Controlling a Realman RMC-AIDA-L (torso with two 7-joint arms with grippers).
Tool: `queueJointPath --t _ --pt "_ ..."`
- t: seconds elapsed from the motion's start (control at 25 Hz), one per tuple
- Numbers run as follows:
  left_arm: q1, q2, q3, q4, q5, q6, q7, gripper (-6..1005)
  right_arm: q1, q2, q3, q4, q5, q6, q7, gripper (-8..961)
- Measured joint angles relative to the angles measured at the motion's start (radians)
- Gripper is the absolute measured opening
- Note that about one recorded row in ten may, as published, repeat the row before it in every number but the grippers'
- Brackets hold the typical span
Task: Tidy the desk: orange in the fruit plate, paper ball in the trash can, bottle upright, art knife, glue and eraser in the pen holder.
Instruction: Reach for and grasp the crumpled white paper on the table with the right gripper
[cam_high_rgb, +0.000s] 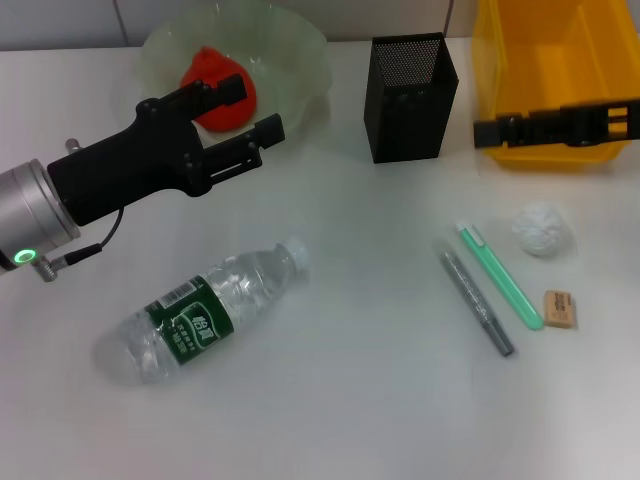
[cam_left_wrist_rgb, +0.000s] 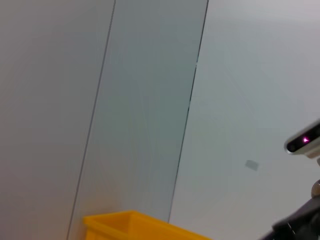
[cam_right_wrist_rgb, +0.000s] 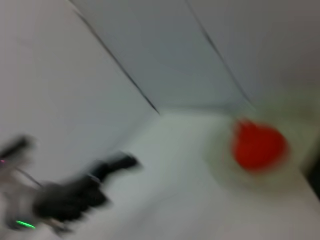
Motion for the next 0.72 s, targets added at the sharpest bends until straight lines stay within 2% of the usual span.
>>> queueJointPath --t 0.08,0.12,0.16,0.32,0.56,0.72 --pt "-0.002 0.000 0.000 0.000 0.000 -0.007 0.000 757 0.024 0.011 0.001 -0.079 -0.139 -0.004 0.145 830" --pt "-0.004 0.000 0.000 0.000 0.001 -0.011 0.000 757 0.051 0.024 0.001 -0.152 -0.262 -0.020 0.282 830" --pt "-0.004 0.000 0.000 0.000 0.001 -0.011 0.000 757 0.051 0.024 0.001 -0.152 -0.262 -0.020 0.282 830" --pt "-0.005 -0.001 0.000 -0.001 0.001 -0.022 0.001 757 0.094 0.034 -0.006 -0.243 -0.423 -0.061 0.440 830" --pt "-0.005 -0.002 0.000 -0.014 0.001 -0.035 0.001 756 0.135 0.035 -0.013 -0.270 -0.574 -0.096 0.516 830" --pt "-0.005 -0.002 0.000 -0.014 -0.002 -0.046 0.001 756 0.157 0.044 -0.057 -0.271 -0.668 -0.105 0.547 830"
